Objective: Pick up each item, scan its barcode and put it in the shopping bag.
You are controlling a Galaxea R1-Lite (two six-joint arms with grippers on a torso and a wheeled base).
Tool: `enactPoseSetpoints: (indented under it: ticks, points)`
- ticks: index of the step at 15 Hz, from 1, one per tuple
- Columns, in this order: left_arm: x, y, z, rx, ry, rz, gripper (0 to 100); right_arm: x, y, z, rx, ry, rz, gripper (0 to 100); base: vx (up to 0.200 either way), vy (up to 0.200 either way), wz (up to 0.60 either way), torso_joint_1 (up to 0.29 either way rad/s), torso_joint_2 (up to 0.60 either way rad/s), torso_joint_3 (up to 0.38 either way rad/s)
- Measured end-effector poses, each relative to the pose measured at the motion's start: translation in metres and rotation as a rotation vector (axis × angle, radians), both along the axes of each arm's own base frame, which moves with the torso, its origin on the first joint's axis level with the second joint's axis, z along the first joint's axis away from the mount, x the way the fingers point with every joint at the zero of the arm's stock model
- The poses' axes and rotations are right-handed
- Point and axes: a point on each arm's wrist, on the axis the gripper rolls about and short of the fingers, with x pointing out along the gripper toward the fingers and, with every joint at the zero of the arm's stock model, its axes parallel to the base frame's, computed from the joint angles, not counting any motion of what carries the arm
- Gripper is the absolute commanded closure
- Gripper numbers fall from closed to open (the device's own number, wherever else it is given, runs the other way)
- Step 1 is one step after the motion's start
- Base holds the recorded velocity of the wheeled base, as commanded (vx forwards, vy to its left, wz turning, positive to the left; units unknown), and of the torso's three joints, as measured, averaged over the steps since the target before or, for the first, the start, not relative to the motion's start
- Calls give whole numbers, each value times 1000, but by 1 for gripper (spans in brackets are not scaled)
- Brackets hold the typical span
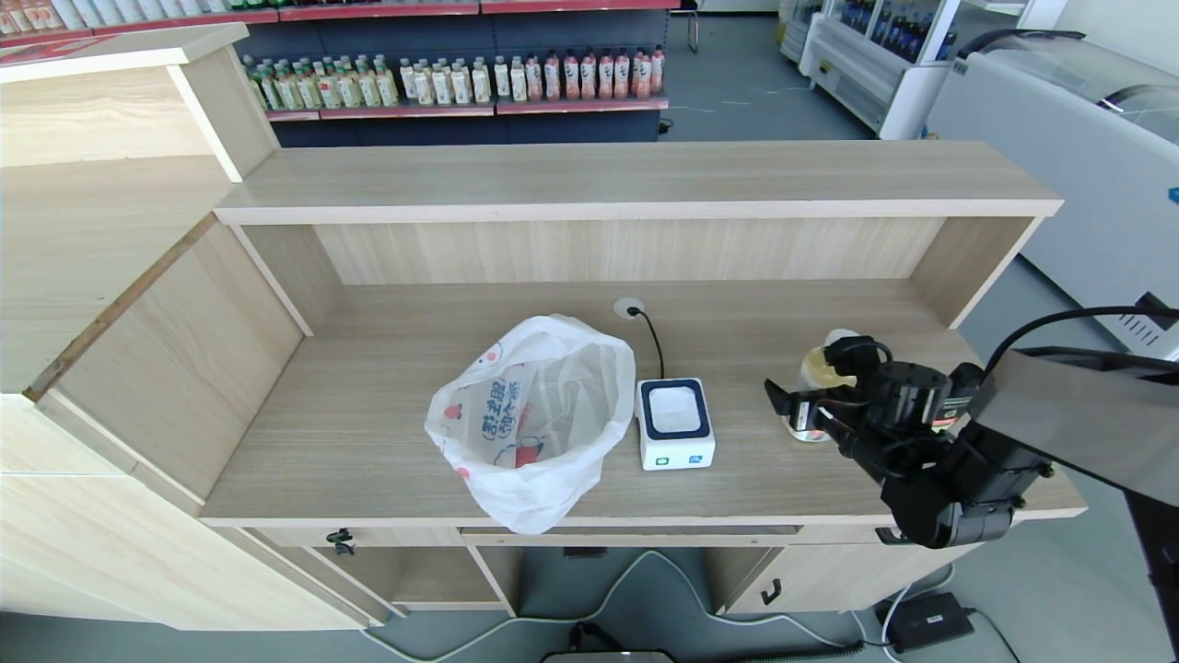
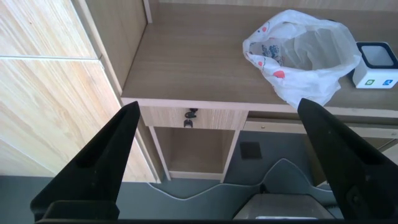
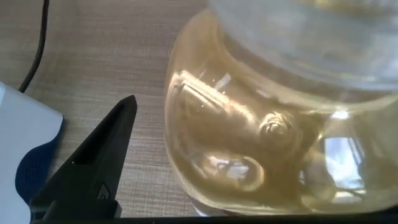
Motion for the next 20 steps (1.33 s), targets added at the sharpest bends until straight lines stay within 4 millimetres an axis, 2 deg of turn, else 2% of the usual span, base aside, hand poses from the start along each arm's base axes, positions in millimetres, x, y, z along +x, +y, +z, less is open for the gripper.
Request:
enactPoseSetpoints:
  ticks: [1,2,7,10,14,17,20]
  points:
    - [0,0,0,0,0,0,0,1,-2,-1,0,0,9,0,0,0,0,0,0,0]
    - [0,0,0,0,0,0,0,1,-3,-1,-4,-3,28,100,0,0,0,0,0,0]
    - [0,0,0,0,0,0,0,-1,-6,-1,-12,7,29,100,0,0,0,0,0,0]
    - [0,0,0,0,0,0,0,-4,-15,6,-9,-2,18,100,0,0,0,0,0,0]
    - [0,0,0,0,0,0,0,-16,-32,18,21,3,104,100,0,0,0,0,0,0]
    - [0,0,0,0,0,0,0,-28,-36,45,86,32,190,100,0,0,0,0,0,0]
    - [0,0,0,0,0,0,0,-45,-30,99,214,62,314,100,0,0,0,0,0,0]
